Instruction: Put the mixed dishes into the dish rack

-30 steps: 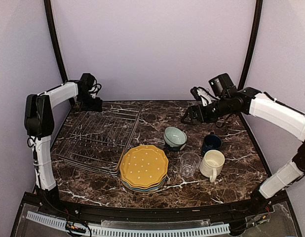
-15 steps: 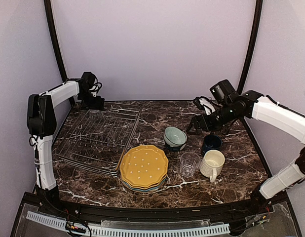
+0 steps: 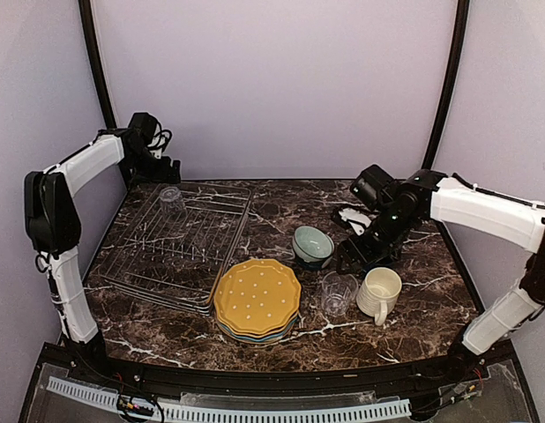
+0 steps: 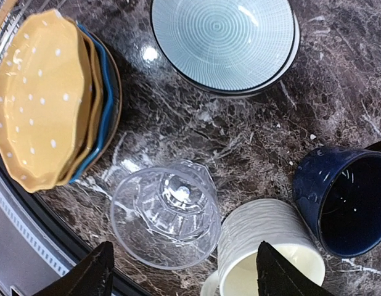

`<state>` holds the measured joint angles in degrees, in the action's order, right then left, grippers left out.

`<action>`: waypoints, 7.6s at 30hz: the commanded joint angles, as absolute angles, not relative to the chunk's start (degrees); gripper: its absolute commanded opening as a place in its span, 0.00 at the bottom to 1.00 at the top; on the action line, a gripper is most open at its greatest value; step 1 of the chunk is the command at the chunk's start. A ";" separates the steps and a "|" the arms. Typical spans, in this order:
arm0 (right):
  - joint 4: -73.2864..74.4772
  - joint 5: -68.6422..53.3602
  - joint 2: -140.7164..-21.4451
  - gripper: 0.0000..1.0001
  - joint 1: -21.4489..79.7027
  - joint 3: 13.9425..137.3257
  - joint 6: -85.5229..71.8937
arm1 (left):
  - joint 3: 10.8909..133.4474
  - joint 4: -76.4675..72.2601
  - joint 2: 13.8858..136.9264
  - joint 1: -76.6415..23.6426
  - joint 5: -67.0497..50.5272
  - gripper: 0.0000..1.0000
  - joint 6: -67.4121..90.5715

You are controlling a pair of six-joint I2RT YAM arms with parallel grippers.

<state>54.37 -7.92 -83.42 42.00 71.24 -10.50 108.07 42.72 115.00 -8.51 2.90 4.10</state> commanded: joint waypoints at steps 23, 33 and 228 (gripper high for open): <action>58.74 -0.97 -97.85 0.14 45.40 76.27 -7.47 | 84.72 33.72 84.28 -8.28 -6.79 0.99 6.56; 63.48 -3.60 -91.69 0.00 46.51 88.06 -6.70 | 76.86 25.46 81.61 -8.26 -25.76 0.99 11.37; 56.17 -1.57 -84.08 0.03 26.17 56.81 -17.52 | 93.97 36.17 93.02 -16.44 -12.34 0.99 6.47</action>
